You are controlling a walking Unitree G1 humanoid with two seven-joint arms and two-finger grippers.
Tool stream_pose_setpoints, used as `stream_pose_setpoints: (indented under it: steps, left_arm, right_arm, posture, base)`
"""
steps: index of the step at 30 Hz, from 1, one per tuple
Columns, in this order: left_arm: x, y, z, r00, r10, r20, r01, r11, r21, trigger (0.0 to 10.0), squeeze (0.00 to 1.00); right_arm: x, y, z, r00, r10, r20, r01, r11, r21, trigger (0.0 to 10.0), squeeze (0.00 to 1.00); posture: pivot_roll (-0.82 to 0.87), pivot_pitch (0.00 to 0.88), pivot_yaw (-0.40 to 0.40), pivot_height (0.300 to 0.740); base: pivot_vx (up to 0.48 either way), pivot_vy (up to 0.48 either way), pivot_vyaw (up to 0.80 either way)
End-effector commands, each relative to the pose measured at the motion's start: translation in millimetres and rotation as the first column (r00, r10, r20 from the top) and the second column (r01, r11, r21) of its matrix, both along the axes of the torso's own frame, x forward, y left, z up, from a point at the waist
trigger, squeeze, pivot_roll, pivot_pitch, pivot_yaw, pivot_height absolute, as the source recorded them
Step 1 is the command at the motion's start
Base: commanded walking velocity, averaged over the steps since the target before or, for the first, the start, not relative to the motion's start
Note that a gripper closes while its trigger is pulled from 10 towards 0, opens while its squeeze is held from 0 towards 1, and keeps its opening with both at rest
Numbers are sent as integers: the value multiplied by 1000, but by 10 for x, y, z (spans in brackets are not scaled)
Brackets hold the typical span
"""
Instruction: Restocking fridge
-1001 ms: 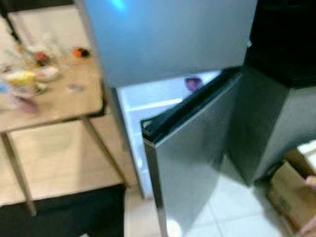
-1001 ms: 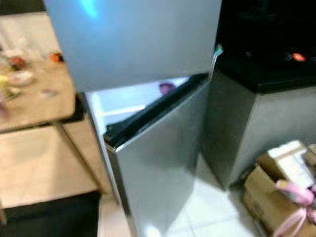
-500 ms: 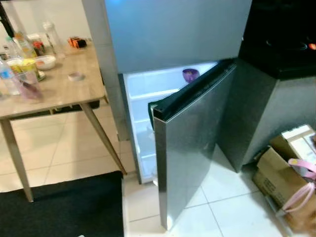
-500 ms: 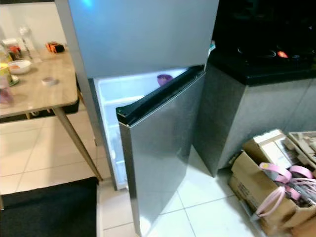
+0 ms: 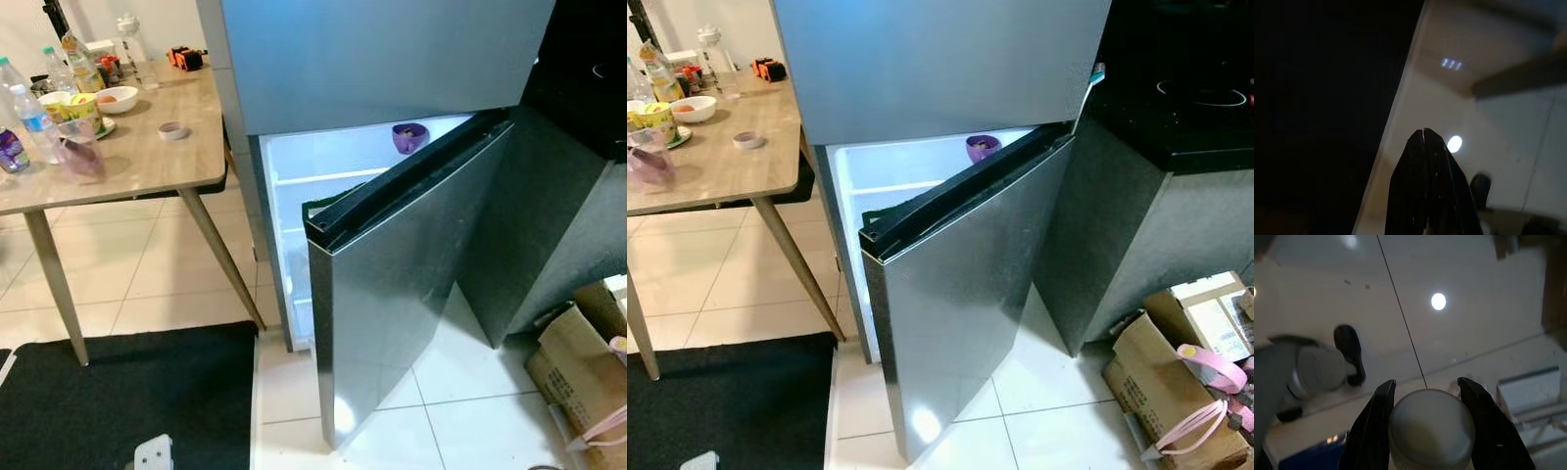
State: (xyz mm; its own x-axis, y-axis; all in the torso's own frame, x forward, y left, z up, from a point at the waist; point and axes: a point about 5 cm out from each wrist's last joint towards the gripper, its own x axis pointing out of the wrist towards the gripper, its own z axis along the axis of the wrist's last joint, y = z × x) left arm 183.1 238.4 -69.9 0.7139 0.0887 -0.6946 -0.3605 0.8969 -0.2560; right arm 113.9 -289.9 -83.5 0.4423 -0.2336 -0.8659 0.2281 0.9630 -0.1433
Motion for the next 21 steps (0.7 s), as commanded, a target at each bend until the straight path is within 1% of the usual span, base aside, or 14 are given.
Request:
stream_pose_setpoints:
  steps: [1, 3, 4, 6, 9, 10, 13, 14, 16, 17, 18, 19, 20, 21]
  left_arm:
    - [121, 115, 109, 997, 19, 76, -20, 1000, 7, 10000, 0]
    - [340, 93, 249, 983, 6, 181, 0, 999, -32, 10000, 0]
    - [340, 93, 249, 983, 6, 181, 0, 999, -32, 10000, 0]
    - [481, 87, 353, 968, 3, 251, 10, 999, -48, 10000, 0]
    - [1020, 27, 854, 848, -4, 531, 103, 982, -158, 10000, 0]
    - [1020, 27, 854, 848, -4, 531, 103, 982, -158, 10000, 0]
    - [1352, -205, 1227, 727, -186, 661, 316, 945, -81, 10000, 0]
    - [1416, -263, 1315, 692, -218, 688, 356, 932, -62, 10000, 0]
    - [1416, -263, 1315, 692, -218, 688, 356, 932, -62, 10000, 0]
    - [1470, -316, 1398, 656, -236, 717, 390, 919, -54, 10000, 0]
    - [1470, -316, 1398, 656, -236, 717, 390, 919, -54, 10000, 0]
    - [1556, -449, 1547, 581, -271, 767, 464, 885, -39, 10000, 0]
    - [1556, -449, 1547, 581, -271, 767, 464, 885, -39, 10000, 0]
    - [1622, -559, 1670, 523, -299, 798, 508, 862, -10, 10000, 0]
  right_arm:
    - [-16, 22, -14, 1000, -7, -3, 7, 1000, 11, 10000, 0]
    - [-15, 21, -13, 1000, -7, -2, 7, 1000, 11, 10000, 0]
    - [-15, 21, -13, 1000, -7, -2, 7, 1000, 11, 10000, 0]
    - [-13, 20, -12, 1000, -6, -2, 6, 1000, 11, 10000, 0]
    - [-1, 26, -10, 1000, -4, 1, 4, 1000, 13, 10000, 0]
    - [-1, 26, -10, 1000, -4, 1, 4, 1000, 13, 10000, 0]
    - [-1, 28, -11, 1000, -4, 2, 4, 1000, 14, 10000, 0]
    - [-3, 28, -12, 1000, -5, 2, 5, 1000, 15, 10000, 0]
    - [-3, 28, -12, 1000, -5, 2, 5, 1000, 15, 10000, 0]
    - [-4, 29, -12, 1000, -6, 2, 6, 1000, 15, 10000, 0]
    - [-4, 29, -12, 1000, -6, 2, 6, 1000, 15, 10000, 0]
    - [-6, 29, -13, 1000, -7, 2, 7, 1000, 16, 10000, 0]
    - [-6, 29, -13, 1000, -7, 2, 7, 1000, 16, 10000, 0]
    - [-6, 29, -13, 1000, -6, 2, 6, 1000, 16, 10000, 0]
  posture:
    - [-109, 24, 20, 740]
    - [-108, 23, 21, 740]
    - [-108, 23, 21, 740]
    - [-108, 23, 21, 740]
    - [-108, 23, 21, 740]
    - [-108, 23, 21, 740]
    - [-108, 23, 21, 740]
    - [-108, 23, 21, 740]
    - [-108, 23, 21, 740]
    - [-108, 23, 21, 740]
    - [-108, 23, 21, 740]
    - [-113, 26, 15, 740]
    - [-113, 26, 15, 740]
    - [-113, 26, 15, 740]
  base:
    - [0, 0, 0]
    - [0, 0, 0]
    - [0, 0, 0]
    - [0, 0, 0]
    - [0, 0, 0]
    - [0, 0, 0]
    - [0, 0, 0]
    - [0, 0, 0]
    - [0, 0, 0]
    - [0, 0, 0]
    - [0, 0, 0]
    - [0, 0, 0]
    - [0, 0, 0]
    - [0, 0, 0]
